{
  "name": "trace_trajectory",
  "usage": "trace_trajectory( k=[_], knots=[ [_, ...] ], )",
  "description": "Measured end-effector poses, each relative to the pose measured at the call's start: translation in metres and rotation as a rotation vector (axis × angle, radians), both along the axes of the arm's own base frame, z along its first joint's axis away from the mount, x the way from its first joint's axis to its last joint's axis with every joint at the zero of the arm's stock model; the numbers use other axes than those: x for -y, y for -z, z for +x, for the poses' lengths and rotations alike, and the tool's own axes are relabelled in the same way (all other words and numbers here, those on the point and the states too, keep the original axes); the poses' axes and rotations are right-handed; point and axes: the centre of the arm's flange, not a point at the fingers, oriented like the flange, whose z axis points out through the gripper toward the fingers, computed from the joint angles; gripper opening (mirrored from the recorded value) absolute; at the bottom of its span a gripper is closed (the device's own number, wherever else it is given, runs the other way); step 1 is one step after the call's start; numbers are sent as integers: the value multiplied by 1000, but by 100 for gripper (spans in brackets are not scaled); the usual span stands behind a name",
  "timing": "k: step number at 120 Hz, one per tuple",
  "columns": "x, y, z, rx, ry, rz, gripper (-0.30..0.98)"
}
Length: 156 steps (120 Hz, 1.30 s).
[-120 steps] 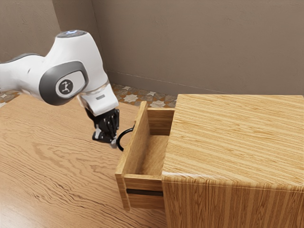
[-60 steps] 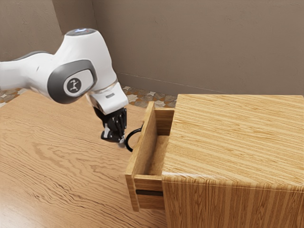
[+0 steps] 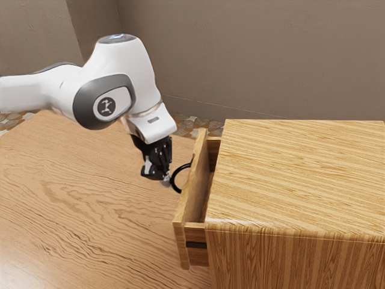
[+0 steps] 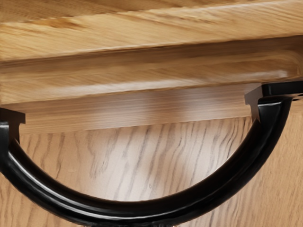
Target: Push the drawer handle with one arm to close the drawer
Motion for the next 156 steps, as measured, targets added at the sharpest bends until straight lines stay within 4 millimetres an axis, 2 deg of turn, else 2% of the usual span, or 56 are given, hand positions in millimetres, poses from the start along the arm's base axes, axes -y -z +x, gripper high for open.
trace_trajectory(
  k=[41, 107, 156],
  knots=[
    [19, -4, 10, 3, 10, -15, -10],
    [50, 1, 18, -16, 17, -29, -10],
    [56, 5, 25, -29, 1, -36, -10]
  ],
)
